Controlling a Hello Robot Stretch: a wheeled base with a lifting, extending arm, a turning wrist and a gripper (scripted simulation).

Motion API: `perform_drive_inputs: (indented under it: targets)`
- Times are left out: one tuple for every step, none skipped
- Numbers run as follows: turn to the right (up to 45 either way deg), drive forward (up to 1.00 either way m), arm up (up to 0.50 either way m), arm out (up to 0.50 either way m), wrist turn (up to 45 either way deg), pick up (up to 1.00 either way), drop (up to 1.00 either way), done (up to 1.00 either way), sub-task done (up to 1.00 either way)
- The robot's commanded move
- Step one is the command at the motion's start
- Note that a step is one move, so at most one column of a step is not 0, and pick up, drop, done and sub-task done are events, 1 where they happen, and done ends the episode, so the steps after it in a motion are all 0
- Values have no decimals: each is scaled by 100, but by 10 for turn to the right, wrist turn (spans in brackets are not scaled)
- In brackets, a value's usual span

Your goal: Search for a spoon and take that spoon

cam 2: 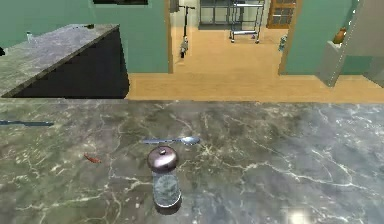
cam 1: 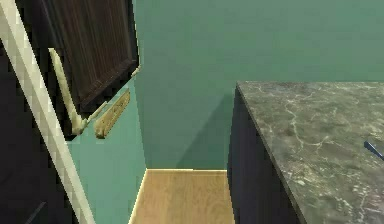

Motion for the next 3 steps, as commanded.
perform_drive_inputs:
  targets:
    - [90, 0, 0, 0, 0, 0, 0, 0, 0]
    - [0, 10, 0, 0, 0, 0, 0, 0, 0]
    - [0, 0, 50, 0, 0, 0, 0, 0, 0]
